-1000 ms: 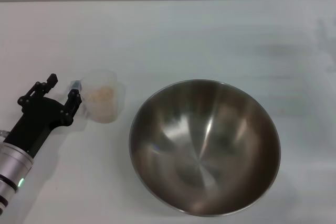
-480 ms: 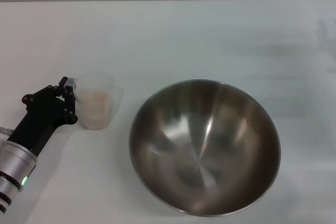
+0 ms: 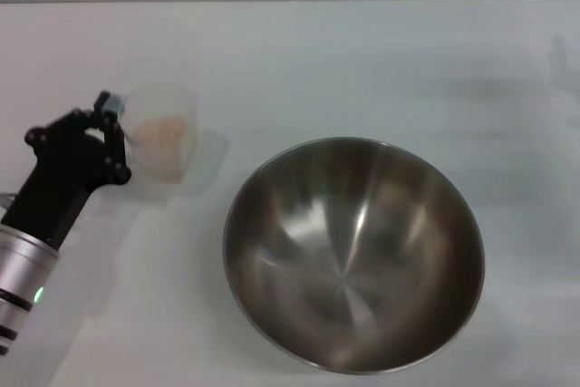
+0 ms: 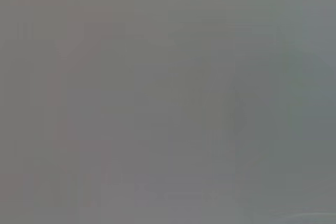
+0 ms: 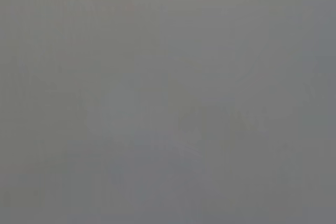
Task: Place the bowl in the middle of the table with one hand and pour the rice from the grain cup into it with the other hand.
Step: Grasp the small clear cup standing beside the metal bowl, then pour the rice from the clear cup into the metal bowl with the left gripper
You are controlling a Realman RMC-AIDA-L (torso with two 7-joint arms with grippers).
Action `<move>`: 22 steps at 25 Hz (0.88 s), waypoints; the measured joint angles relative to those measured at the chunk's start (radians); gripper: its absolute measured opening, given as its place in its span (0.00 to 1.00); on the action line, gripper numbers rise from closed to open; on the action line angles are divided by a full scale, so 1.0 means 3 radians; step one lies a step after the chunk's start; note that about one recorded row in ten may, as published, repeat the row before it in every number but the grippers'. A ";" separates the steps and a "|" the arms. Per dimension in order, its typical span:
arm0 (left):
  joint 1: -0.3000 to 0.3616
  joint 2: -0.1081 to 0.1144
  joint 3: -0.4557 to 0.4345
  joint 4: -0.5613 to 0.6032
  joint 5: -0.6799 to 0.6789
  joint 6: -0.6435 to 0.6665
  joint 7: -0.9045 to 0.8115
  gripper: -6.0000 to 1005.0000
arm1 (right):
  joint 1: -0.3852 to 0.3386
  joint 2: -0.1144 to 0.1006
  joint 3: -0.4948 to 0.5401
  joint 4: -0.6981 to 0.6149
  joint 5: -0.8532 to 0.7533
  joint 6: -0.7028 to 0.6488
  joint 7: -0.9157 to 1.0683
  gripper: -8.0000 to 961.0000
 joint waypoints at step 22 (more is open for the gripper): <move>-0.0196 0.0005 0.1056 -0.0023 0.0054 0.1018 0.3776 0.03 | 0.0021 -0.0022 0.0122 0.0018 0.0026 0.0018 -0.0224 0.47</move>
